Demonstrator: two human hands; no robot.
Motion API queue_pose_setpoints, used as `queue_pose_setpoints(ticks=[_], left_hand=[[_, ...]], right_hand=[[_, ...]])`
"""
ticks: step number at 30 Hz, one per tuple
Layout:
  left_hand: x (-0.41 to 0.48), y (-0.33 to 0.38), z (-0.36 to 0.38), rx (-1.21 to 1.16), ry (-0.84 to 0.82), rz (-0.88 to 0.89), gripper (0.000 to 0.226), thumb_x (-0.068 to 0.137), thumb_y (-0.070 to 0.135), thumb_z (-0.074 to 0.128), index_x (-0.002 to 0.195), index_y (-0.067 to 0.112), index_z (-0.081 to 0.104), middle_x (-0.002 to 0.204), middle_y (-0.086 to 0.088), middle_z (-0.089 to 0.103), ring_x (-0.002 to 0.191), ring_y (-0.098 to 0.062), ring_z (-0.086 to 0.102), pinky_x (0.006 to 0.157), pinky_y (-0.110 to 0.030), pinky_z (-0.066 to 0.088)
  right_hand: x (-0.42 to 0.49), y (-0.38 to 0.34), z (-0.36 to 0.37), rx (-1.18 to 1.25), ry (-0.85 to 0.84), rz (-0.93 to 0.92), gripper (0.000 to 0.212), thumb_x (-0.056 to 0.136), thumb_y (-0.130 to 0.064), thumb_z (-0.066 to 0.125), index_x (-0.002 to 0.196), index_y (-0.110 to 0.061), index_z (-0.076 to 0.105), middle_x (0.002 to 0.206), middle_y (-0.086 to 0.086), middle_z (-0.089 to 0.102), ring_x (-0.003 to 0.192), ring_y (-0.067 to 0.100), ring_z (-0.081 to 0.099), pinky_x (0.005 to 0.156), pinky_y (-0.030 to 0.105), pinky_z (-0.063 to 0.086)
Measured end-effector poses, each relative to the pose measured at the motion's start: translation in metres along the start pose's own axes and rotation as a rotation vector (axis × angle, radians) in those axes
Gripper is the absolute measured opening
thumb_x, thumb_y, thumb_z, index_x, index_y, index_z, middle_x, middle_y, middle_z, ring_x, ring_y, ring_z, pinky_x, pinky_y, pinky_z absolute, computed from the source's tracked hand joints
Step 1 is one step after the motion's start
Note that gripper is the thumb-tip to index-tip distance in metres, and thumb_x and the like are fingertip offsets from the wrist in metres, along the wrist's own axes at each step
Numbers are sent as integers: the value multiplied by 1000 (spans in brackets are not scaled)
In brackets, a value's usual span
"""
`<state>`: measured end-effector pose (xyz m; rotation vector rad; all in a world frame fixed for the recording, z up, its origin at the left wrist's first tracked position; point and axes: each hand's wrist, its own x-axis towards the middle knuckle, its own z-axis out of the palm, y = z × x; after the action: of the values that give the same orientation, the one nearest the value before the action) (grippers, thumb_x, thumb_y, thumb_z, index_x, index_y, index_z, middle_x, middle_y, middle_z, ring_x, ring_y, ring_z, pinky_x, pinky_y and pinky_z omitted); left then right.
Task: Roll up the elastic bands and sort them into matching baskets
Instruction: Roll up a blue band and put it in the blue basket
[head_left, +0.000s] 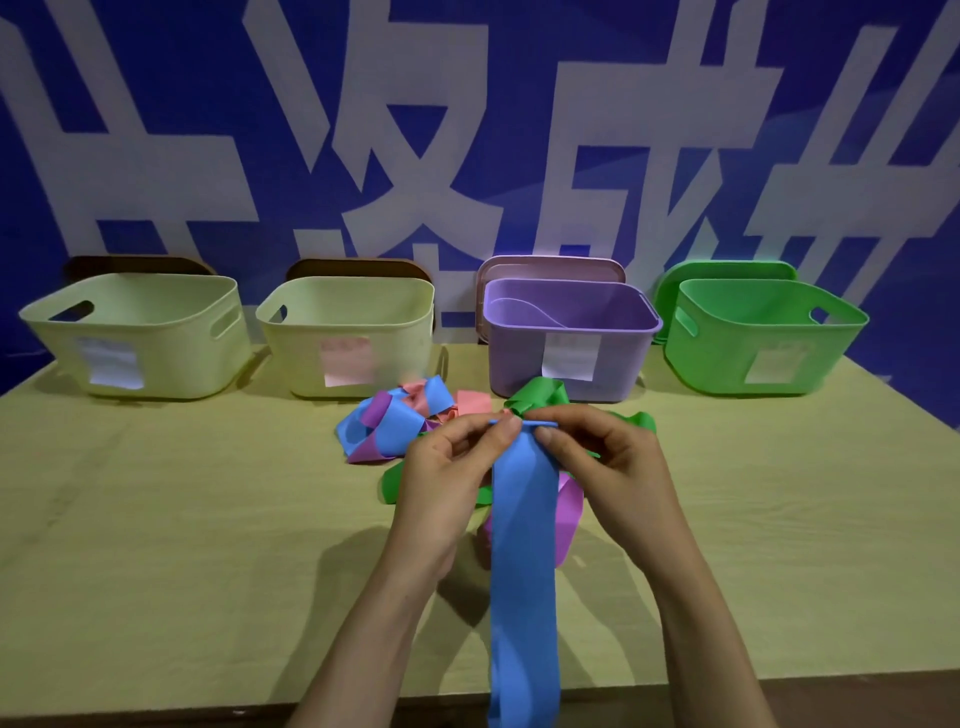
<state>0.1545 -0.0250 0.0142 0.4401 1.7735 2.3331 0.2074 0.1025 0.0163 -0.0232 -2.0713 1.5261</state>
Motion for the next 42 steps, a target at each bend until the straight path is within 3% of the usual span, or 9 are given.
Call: queue_pose_setpoints(ticks=[4, 10, 18, 23, 28, 32, 35, 39, 42], left_hand=[[0, -2, 0, 73, -1, 24, 8, 83, 14, 68, 82, 20, 72, 78, 9, 73, 79, -5, 67, 66, -19, 50], [-2, -4, -1, 184, -52, 89, 12, 83, 14, 68, 82, 25, 73, 82, 11, 73, 83, -3, 67, 64, -15, 48], [-5, 3, -6, 148, -138, 78, 22, 84, 3, 65, 89, 24, 71, 89, 8, 73, 89, -6, 68, 71, -18, 49], [-4, 3, -6, 91, -127, 28, 18, 83, 2, 66, 92, 18, 68, 84, 10, 71, 82, -1, 66, 65, -13, 49], [-5, 3, -7, 101, -140, 0, 15, 85, 5, 65, 90, 16, 72, 85, 4, 73, 88, -12, 68, 79, -25, 55], [-7, 6, -5, 45, -146, 26, 15, 75, 14, 71, 90, 15, 72, 84, 5, 74, 85, -8, 68, 73, -19, 53], [-7, 6, -3, 44, -75, 19, 8, 72, 28, 69, 77, 24, 73, 77, 7, 73, 77, -4, 68, 62, -16, 51], [-5, 5, -1, 29, -43, 4, 14, 84, 10, 66, 75, 20, 71, 69, 8, 72, 69, -1, 66, 58, -15, 51], [-5, 4, -2, 41, -21, 21, 14, 83, 9, 66, 77, 20, 71, 70, 8, 72, 71, -2, 66, 59, -16, 52]], right_hand=[[-3, -3, 0, 145, 18, 70, 7, 79, -22, 68, 84, -24, 73, 81, -5, 74, 79, 4, 65, 72, 19, 52], [-5, -5, -2, 258, 64, 119, 20, 79, -1, 69, 77, -20, 74, 75, -5, 74, 72, 3, 65, 66, 13, 48], [-6, -6, -2, 274, 80, 139, 26, 75, 8, 71, 75, -18, 74, 76, -2, 74, 75, 6, 66, 69, 16, 51], [-5, -9, -3, 273, 59, 119, 24, 74, 10, 70, 77, -14, 71, 75, -3, 73, 74, 6, 65, 68, 16, 50], [-4, -10, -2, 202, 43, 85, 23, 75, 10, 70, 77, -13, 70, 76, -3, 72, 77, 8, 66, 71, 18, 50], [-3, -12, 2, 154, 75, 35, 30, 75, 14, 68, 73, -15, 68, 74, -5, 71, 76, 7, 66, 71, 17, 50], [-3, -13, 4, 133, 63, 14, 29, 76, 12, 68, 74, -16, 68, 77, -1, 71, 78, 12, 67, 75, 22, 54], [-4, -13, 2, 122, 26, 47, 22, 77, 7, 70, 82, -14, 69, 84, -1, 73, 82, 7, 67, 75, 17, 52], [-4, -14, -1, 136, -49, 90, 20, 80, -1, 70, 95, -14, 70, 92, -5, 74, 89, 6, 67, 76, 15, 51]])
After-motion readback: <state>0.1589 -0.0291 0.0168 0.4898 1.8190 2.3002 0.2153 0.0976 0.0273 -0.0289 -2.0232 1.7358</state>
